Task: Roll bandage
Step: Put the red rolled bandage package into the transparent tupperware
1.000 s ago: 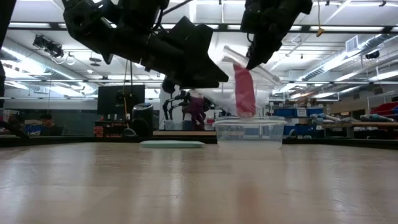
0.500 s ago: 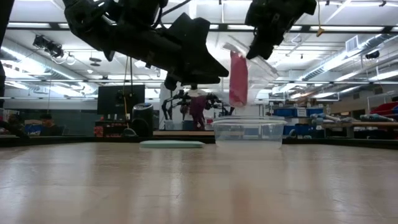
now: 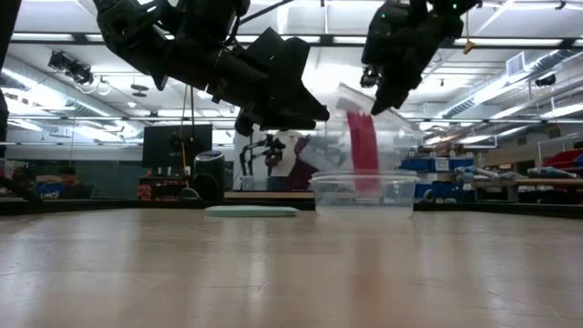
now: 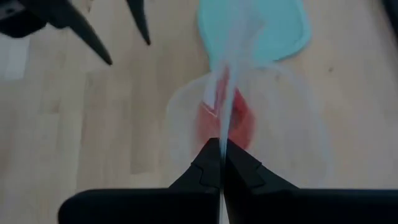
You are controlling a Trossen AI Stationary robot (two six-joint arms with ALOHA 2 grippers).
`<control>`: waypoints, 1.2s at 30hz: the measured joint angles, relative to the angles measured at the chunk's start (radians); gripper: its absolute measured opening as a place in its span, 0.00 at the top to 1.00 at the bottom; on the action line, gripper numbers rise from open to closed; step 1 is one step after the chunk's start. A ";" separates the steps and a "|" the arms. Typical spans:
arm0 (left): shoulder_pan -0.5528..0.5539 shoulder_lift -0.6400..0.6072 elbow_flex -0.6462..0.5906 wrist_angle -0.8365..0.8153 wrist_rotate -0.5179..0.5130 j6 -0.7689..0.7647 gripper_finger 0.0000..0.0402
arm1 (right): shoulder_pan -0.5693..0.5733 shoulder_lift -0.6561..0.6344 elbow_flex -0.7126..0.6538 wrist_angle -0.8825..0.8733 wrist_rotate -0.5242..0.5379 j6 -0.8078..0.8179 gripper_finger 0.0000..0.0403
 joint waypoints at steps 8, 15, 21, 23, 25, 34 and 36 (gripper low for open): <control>0.004 -0.011 0.006 0.008 0.018 -0.009 0.55 | -0.012 0.000 -0.077 0.070 -0.099 0.064 0.99; 0.004 -0.013 0.006 0.007 0.032 -0.009 0.55 | -0.017 -0.001 -0.079 0.065 0.021 0.085 0.88; 0.004 -0.013 0.006 0.023 0.034 -0.011 0.55 | -0.015 -0.001 0.024 -0.108 0.155 0.106 0.71; 0.004 -0.013 0.006 0.040 0.034 -0.014 0.55 | -0.009 -0.002 0.039 -0.111 0.180 0.105 0.66; 0.004 -0.014 0.006 0.051 0.035 -0.017 0.55 | -0.008 -0.002 0.040 -0.097 0.210 0.100 0.63; 0.009 -0.076 0.006 0.009 0.074 -0.045 0.55 | 0.072 -0.009 0.024 0.004 0.401 0.089 0.62; 0.011 -0.094 0.007 0.001 0.074 -0.045 0.55 | 0.094 0.003 -0.003 0.058 0.441 0.045 0.63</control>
